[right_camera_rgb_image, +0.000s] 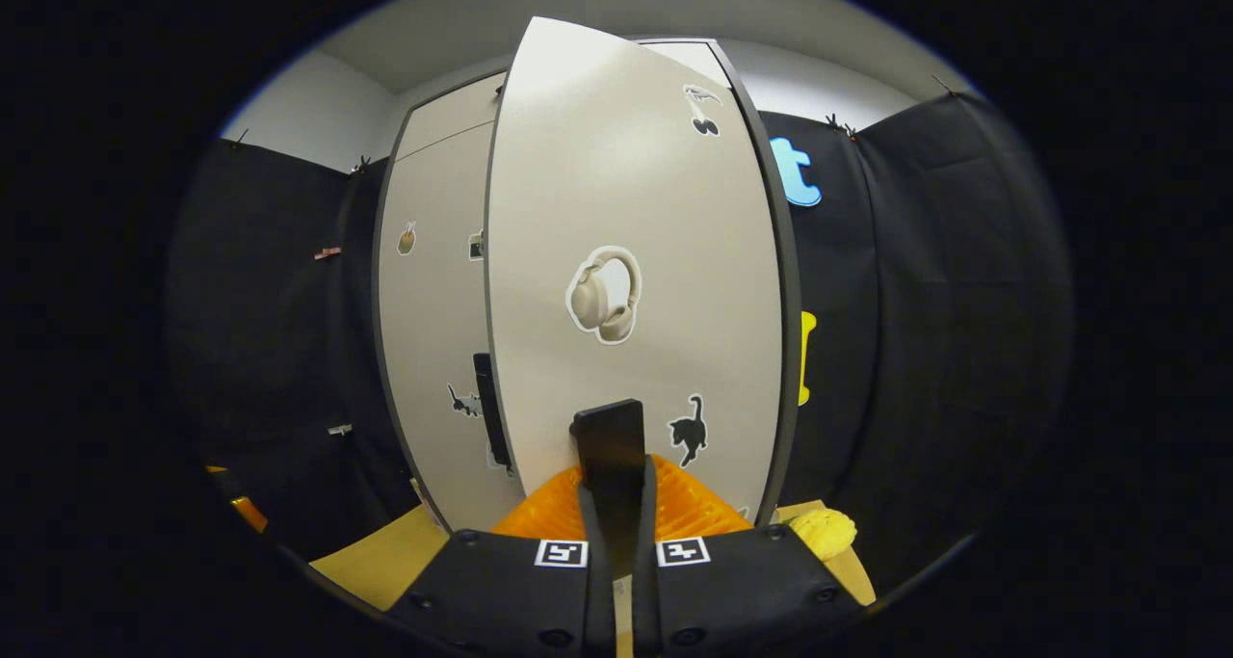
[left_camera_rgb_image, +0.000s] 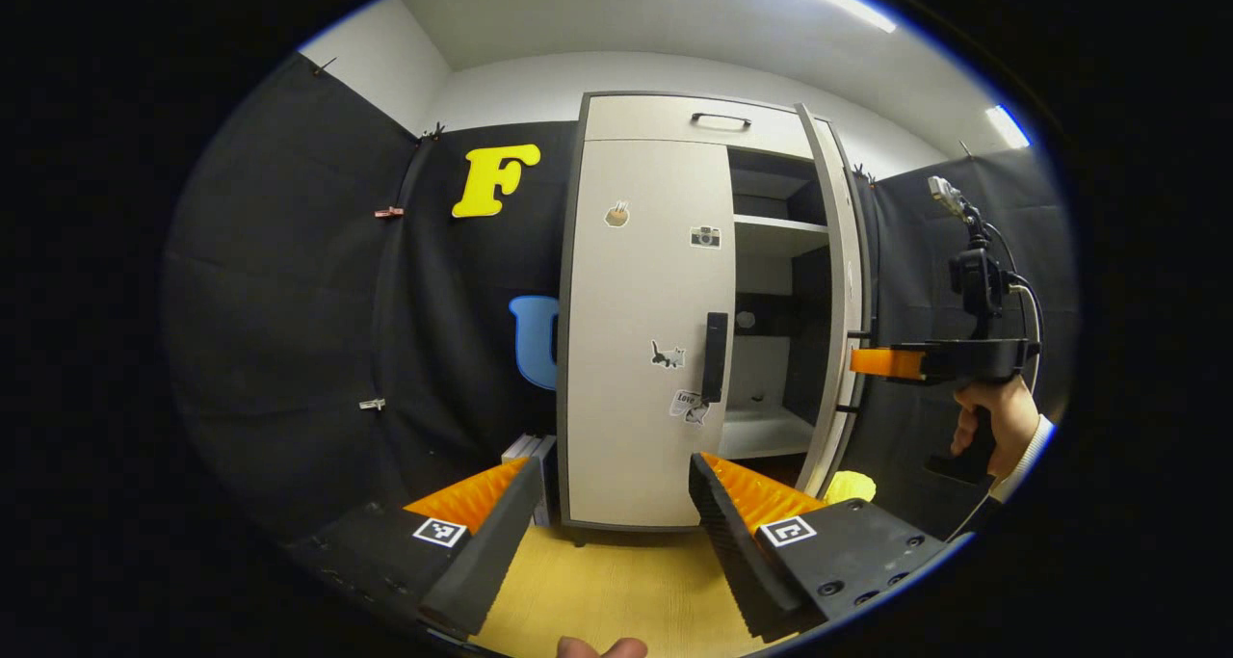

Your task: Open the right door of the double-door shoe cabinet with the right hand, and open the left door with the left hand.

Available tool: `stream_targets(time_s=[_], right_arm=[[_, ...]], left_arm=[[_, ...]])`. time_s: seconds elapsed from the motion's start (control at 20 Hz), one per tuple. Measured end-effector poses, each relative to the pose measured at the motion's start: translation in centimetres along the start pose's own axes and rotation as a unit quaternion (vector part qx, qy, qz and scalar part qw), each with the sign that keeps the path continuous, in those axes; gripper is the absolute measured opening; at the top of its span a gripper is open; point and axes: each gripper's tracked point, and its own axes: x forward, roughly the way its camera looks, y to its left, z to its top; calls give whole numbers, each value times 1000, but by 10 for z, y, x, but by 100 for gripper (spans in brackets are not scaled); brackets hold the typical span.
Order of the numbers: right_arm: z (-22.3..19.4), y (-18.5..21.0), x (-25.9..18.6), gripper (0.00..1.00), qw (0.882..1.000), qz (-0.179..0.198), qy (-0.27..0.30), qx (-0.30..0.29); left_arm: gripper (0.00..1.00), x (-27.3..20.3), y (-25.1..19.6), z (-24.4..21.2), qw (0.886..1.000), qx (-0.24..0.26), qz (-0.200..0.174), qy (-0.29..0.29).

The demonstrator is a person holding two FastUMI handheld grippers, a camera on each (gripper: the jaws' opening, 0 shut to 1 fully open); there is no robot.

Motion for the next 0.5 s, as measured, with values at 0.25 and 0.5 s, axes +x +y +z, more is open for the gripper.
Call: stream_targets(time_s=[0.25, 0.5], right_arm=[[5, -19, -17, 11, 1000, -4, -2, -7], [6, -34, -26, 11, 1000, -6, 3, -16]], left_arm=[[95, 11, -19, 3, 1000, 2, -14, -2], [95, 23, -42, 0, 999, 5, -32, 0]])
